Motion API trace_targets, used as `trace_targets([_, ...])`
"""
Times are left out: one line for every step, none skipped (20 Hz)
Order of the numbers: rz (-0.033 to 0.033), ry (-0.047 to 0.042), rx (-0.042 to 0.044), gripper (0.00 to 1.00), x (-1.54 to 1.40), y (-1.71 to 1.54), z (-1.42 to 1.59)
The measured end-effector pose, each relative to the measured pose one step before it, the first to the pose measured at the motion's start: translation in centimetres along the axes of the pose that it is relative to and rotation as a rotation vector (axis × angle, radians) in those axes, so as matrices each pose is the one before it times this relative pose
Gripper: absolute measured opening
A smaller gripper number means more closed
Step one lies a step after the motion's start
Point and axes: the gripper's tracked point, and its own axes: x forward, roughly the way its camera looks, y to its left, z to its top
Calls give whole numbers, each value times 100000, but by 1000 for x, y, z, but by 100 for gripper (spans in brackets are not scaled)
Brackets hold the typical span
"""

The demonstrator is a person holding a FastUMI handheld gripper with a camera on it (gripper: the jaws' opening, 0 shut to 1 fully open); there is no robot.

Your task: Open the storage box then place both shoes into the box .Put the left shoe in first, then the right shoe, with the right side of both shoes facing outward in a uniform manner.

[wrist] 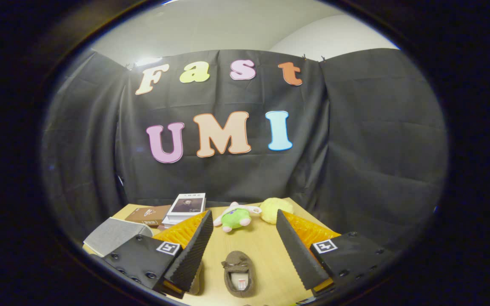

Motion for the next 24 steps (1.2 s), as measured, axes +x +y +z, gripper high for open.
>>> trace_targets([686,832,-460,97,168,320,-252])
trace_targets([818,978,-113,97,218,266,-341])
trace_targets([1340,1129,360,97,209,483,-284])
trace_targets([1119,884,643,97,264,502,-255])
trace_targets([1740,684,926,97,175,601,-177])
trace_targets([1928,802,838,97,221,684,-281])
trace_targets([2129,1173,627,97,302,643,-365])
trace_targets([2004,1689,512,98,330,623,-596])
trace_targets([2192,2066,537,98,271,629,-559])
trace_targets([2485,1999,951,98,295,733,-538])
trace_targets([3117,2351,2124,98,332,909,-565])
trace_targets([3480,3072,3008,98,296,1002,-904])
trace_targets([3162,3212,3546,98,408,923,-862])
trace_targets([3028,3500,3559,99,586,713,-992])
trace_targets([2345,3371,3297,99,597,625,-935])
trace_targets([2486,3651,3163,99,533,673,-960])
trace_targets([2252,3832,3300,99,630,598,-1140])
trace_targets([2719,4227,3649,99,709,630,-1173])
trace_targets([3356,4980,4113,99,723,624,-1265])
trace_targets([3142,4756,4650,100,637,575,-1269])
trace_targets([3143,4660,5065,100,699,519,-1214])
trace_targets([3663,3905,5707,100,874,608,-1229])
trace_targets([3782,2925,6413,100,792,511,-794])
trace_targets([3185,3118,6437,100,1033,161,-1017])
